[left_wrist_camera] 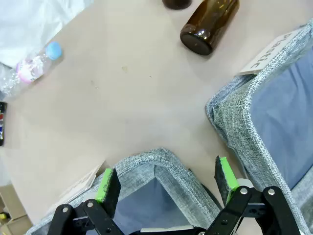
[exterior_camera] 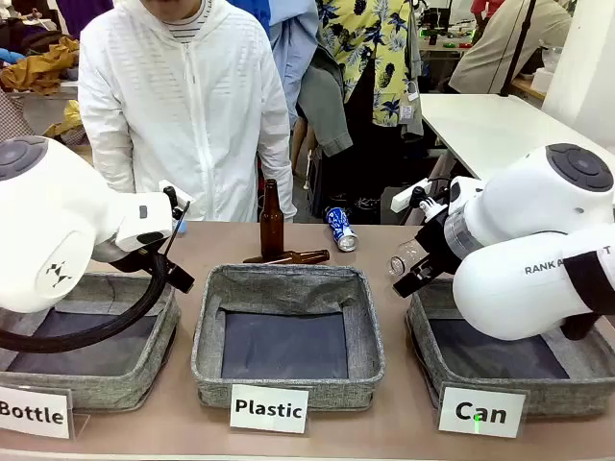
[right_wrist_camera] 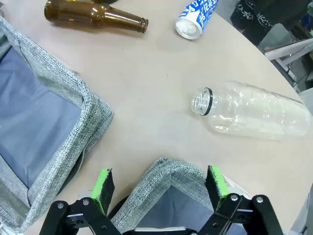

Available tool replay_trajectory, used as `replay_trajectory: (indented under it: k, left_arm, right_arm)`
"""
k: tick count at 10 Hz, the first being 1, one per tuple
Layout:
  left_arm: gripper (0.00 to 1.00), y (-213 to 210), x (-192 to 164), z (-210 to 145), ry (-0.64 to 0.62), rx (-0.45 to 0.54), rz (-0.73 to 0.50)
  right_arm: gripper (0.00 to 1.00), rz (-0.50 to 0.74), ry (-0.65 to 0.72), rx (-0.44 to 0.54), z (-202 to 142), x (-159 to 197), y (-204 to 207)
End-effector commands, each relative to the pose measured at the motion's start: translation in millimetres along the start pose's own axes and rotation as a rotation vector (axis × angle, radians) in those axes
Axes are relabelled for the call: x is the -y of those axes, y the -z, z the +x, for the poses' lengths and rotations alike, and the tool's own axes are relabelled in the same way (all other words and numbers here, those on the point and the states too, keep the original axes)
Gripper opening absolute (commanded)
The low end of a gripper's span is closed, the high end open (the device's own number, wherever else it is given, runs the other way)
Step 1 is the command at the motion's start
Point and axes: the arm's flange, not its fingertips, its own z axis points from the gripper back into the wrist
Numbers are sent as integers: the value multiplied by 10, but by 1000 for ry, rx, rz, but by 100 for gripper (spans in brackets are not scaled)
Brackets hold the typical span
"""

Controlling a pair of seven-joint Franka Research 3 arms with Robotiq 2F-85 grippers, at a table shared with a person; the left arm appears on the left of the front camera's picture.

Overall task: Sort the can waste into the basket.
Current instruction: Pick up the can waste from the table and place it in the right Fabric basket.

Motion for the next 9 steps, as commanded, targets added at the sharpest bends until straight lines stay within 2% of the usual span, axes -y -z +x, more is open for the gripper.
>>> replay_trajectory:
  k: [1,9]
  left_arm:
    - [100,0,0,0,0,0,0]
    - [100,0,0,0,0,0,0]
  right_arm:
    - [100,0,0,0,1,0,-1]
    - [100,0,0,0,1,0,-1]
